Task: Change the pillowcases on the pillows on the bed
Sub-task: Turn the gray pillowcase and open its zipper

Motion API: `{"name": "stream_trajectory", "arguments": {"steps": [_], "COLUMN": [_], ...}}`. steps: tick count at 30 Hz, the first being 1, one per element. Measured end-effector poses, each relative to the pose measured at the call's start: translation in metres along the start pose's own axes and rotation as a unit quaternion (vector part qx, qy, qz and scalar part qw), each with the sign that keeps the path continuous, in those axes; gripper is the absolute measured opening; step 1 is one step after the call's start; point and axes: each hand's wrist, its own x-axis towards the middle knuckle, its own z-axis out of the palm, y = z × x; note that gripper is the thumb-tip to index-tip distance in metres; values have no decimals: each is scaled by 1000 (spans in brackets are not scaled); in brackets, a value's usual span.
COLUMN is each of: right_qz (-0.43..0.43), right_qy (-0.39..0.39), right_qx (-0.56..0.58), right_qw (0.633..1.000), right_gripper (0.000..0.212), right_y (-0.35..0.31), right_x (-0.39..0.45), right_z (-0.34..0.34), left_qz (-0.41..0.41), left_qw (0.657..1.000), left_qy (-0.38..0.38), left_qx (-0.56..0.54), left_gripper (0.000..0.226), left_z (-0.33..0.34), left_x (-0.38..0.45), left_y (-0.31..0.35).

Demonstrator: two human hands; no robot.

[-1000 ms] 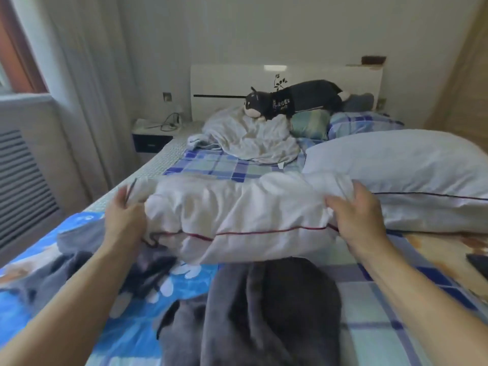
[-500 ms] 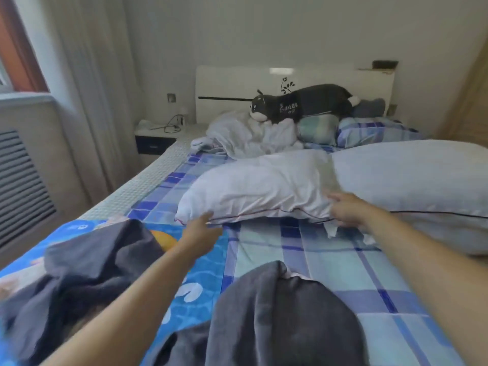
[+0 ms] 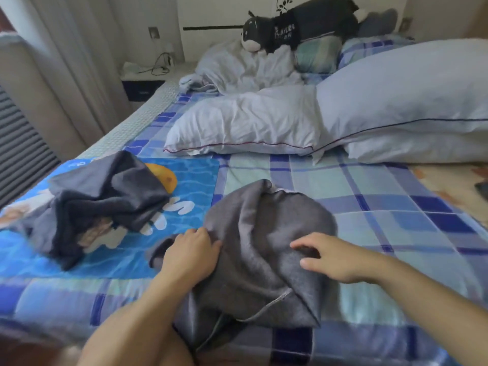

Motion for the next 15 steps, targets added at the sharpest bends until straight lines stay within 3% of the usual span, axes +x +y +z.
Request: {"name": "stream_trajectory", "arguments": {"steps": [3,5,7,9,11,12,13,15], "right_qz": [2,-20,-52,-80,-88,-78,-61,6], "right_qy": [51,116,114,106,223,296,367,493], "right_qx": [-18,34,187,237,212,222,253,338], "right_qw": [999,992,974,962,947,926,893,802], "right_gripper": [56,58,69,77,46,32,28,28], "right_y": [11,-3,-24,-37,-29,-21,-10,18], "right_x": [-16,-22,-27,-31,-30,-32,-36,-49], "right_z": [37,52,60,68,56,41,21,-24], "left_qz": [24,12,-1,40,128,174,218,250], "left_qw": [992,957,857,748,695,706,745,860], "left_qy": [0,11,-26,-69,-83,-72,-48,27], "left_qx": [-120,-290,-515,-659,-703,-683,-629,-443], "left_gripper": [22,20,20,22,29,31,32,35], "left_z": [-2,-6,-14,-27,-46,-54,-59,-49], "left_x": [-4,-9,-23,-36,-42,-40,-35,-22], "left_y": [24,39,55,74,87,89,90,84]}}
